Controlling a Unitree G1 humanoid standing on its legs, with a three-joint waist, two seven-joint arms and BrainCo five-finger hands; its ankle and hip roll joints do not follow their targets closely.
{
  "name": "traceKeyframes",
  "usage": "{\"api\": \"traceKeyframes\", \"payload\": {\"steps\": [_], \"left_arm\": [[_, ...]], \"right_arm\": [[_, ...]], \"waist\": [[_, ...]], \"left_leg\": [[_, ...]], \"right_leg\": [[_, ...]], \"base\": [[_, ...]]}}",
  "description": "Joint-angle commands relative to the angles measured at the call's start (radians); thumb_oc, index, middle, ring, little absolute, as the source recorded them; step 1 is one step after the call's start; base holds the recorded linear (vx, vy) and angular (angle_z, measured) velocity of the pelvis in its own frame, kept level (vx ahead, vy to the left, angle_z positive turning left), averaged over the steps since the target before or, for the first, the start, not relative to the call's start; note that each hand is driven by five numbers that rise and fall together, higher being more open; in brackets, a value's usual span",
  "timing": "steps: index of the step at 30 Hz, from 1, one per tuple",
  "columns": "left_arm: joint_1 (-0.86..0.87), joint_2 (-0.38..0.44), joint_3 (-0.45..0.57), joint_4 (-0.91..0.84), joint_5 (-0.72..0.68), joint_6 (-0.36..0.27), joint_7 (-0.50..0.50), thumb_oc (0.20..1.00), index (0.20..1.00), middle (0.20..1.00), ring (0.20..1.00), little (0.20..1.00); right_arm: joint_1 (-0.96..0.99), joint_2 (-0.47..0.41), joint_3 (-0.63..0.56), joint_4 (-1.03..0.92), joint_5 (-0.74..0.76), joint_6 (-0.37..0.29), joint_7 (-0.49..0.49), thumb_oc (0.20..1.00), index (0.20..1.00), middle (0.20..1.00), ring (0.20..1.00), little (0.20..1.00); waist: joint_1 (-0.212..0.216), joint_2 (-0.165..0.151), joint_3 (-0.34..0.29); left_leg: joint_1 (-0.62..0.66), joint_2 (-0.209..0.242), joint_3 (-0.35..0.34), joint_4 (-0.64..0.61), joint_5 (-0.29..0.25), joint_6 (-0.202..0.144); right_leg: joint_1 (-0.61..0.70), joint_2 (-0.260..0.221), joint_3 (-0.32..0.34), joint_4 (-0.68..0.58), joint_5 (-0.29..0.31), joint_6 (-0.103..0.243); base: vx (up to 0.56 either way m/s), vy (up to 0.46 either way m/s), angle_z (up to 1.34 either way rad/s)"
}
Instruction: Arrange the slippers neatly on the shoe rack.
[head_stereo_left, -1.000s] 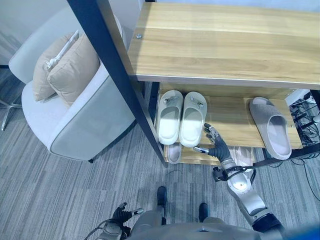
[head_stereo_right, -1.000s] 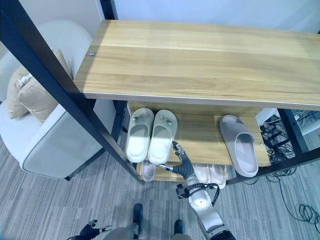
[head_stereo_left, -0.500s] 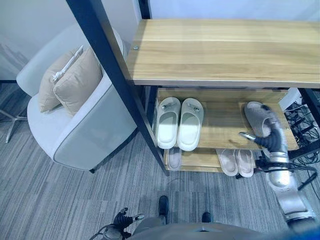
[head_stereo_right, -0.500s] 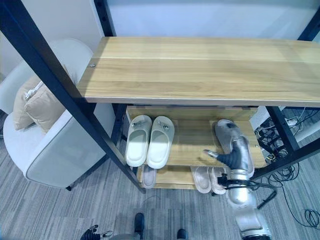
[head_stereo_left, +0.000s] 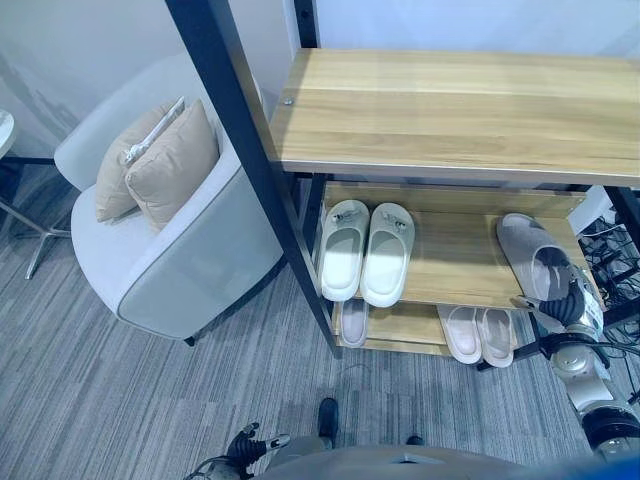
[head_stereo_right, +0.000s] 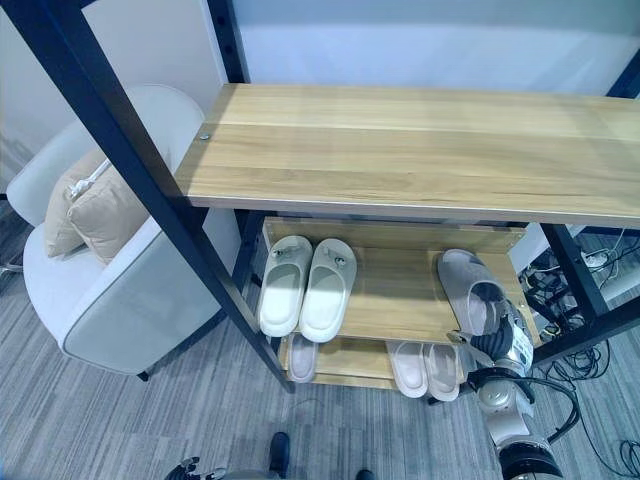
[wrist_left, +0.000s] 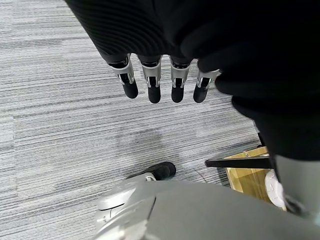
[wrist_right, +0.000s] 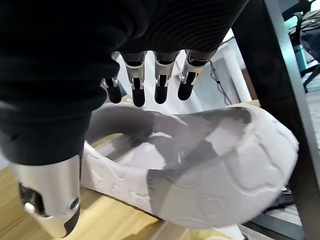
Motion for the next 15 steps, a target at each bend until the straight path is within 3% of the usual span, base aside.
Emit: {"api": "traceKeyframes", "payload": {"steps": [1, 7, 11, 12, 13, 15], "left_arm": [[0.002, -0.023, -0.041, 0.078, 0.025, 0.003, -0.023, 1.000, 1.000, 1.000, 1.000, 1.000], [0.005, -0.028, -0.033, 0.078, 0.026, 0.012, -0.011, 1.000, 1.000, 1.000, 1.000, 1.000], [0.003, -0.028, -0.032, 0.081, 0.023, 0.019, -0.008, 1.000, 1.000, 1.000, 1.000, 1.000], [0.002, -0.026, -0.029, 0.083, 0.022, 0.021, -0.006, 1.000, 1.000, 1.000, 1.000, 1.000], [0.000, -0.025, -0.027, 0.084, 0.021, 0.023, -0.004, 1.000, 1.000, 1.000, 1.000, 1.000], [-0.001, -0.024, -0.021, 0.086, 0.023, 0.026, -0.002, 1.000, 1.000, 1.000, 1.000, 1.000]], "right_arm": [[-0.063, -0.038, -0.006, -0.028, 0.040, 0.008, -0.027, 1.000, 1.000, 1.000, 1.000, 1.000], [-0.066, -0.019, 0.023, 0.029, -0.020, 0.082, -0.028, 1.000, 1.000, 1.000, 1.000, 1.000], [-0.067, -0.002, 0.040, 0.050, -0.011, 0.090, -0.017, 1.000, 1.000, 1.000, 1.000, 1.000], [-0.071, 0.004, 0.053, 0.053, -0.014, 0.095, -0.005, 0.517, 0.517, 0.517, 0.517, 0.517], [-0.071, 0.008, 0.066, 0.066, -0.020, 0.101, 0.003, 0.200, 0.200, 0.200, 0.200, 0.200], [-0.070, 0.012, 0.081, 0.066, -0.038, 0.107, 0.011, 0.200, 0.200, 0.200, 0.200, 0.200]], "waist": [[0.027, -0.005, 0.029], [0.028, -0.003, 0.029], [0.027, -0.004, 0.028], [0.027, -0.005, 0.028], [0.026, -0.005, 0.028], [0.026, -0.006, 0.028]], "left_leg": [[0.071, 0.008, -0.030, 0.008, -0.161, -0.002], [0.071, 0.006, -0.027, 0.008, -0.162, 0.001], [0.071, 0.004, -0.026, 0.008, -0.164, 0.002], [0.070, 0.003, -0.024, 0.008, -0.164, 0.002], [0.070, 0.003, -0.024, 0.008, -0.163, 0.002], [0.069, 0.003, -0.023, 0.008, -0.164, 0.002]], "right_leg": [[-0.056, -0.053, 0.029, 0.094, 0.027, 0.052], [-0.055, -0.056, 0.027, 0.094, 0.030, 0.051], [-0.054, -0.058, 0.027, 0.094, 0.032, 0.051], [-0.055, -0.060, 0.026, 0.093, 0.033, 0.051], [-0.055, -0.061, 0.025, 0.093, 0.034, 0.051], [-0.056, -0.061, 0.023, 0.095, 0.033, 0.050]], "base": [[0.00, 0.000, 0.00], [0.00, 0.000, 0.00], [0.00, 0.000, 0.00], [0.00, 0.000, 0.00], [0.00, 0.000, 0.00], [0.00, 0.000, 0.00]]}}
